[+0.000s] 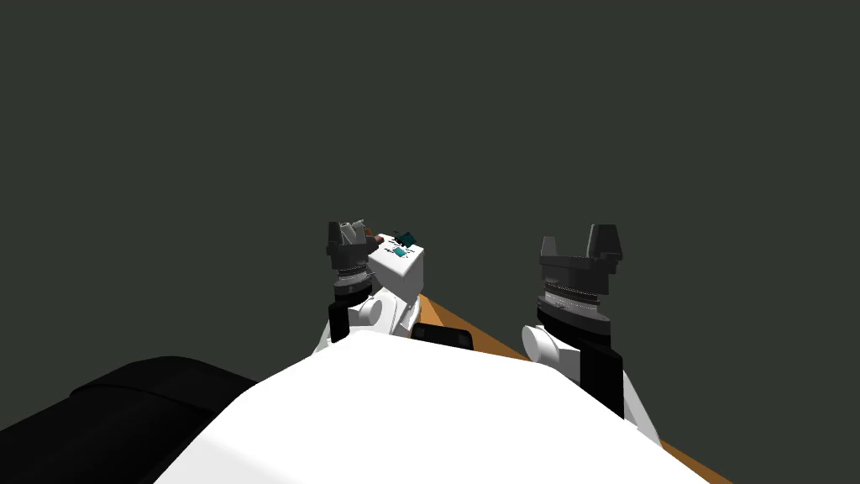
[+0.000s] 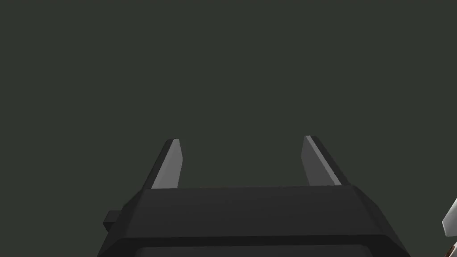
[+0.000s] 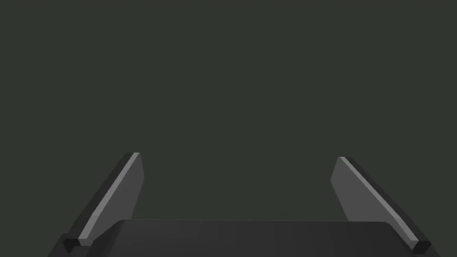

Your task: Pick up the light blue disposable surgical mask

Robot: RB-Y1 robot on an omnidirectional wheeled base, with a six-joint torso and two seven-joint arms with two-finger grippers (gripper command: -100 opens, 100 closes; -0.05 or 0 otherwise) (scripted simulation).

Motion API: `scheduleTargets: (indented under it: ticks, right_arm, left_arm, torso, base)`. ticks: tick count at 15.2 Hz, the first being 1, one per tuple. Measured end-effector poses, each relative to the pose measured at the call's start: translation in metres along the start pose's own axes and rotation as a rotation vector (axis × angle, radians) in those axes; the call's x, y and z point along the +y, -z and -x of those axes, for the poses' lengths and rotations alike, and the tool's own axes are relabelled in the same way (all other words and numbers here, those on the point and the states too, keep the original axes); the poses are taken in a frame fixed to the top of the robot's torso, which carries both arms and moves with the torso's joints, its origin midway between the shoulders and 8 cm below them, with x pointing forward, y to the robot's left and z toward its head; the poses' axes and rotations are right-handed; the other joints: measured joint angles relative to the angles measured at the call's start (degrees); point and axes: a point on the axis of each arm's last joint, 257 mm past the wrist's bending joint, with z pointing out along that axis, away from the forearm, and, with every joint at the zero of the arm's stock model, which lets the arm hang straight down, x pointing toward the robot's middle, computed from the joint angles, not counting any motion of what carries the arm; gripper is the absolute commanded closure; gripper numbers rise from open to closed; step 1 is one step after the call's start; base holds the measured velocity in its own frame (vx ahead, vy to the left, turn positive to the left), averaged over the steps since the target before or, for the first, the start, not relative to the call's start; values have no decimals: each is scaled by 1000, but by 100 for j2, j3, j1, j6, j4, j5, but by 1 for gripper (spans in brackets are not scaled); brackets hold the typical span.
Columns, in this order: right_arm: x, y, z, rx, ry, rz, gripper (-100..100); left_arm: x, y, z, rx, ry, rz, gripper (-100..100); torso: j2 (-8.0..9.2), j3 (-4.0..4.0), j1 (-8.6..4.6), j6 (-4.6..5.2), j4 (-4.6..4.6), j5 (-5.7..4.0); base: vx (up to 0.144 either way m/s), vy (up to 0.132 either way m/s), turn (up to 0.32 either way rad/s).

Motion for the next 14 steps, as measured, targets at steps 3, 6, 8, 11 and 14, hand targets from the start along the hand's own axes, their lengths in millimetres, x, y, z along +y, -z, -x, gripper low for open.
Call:
scheduleTargets:
  ticks: [3, 6, 8, 11, 14]
  right_arm:
    - [0, 0, 0, 0, 0, 0, 0]
    - [0, 0, 0, 0, 0, 0, 0]
    - [0, 0, 0, 0, 0, 0, 0]
    - [0, 0, 0, 0, 0, 0, 0]
    - [0, 0, 0, 0, 0, 0, 0]
  left_arm:
    - [11, -3, -7, 48, 1, 34, -100]
    - [22, -5, -12, 83, 2, 70, -100]
    - [31, -6, -16, 107, 3, 100, -100]
    - [45, -9, -20, 136, 4, 145, -100]
    - [60, -9, -23, 161, 4, 192, -100]
  torso:
    - [3, 1, 13, 0, 0, 3]
    - [4, 2, 17, 0, 1, 4]
    - [5, 3, 16, 0, 1, 4]
    - [4, 2, 14, 0, 1, 3]
    - [3, 2, 13, 0, 1, 3]
  base:
    - [-10, 29, 9]
    - [-13, 35, 7]
    - [-13, 30, 9]
    - [-12, 27, 3]
    - [-8, 26, 3]
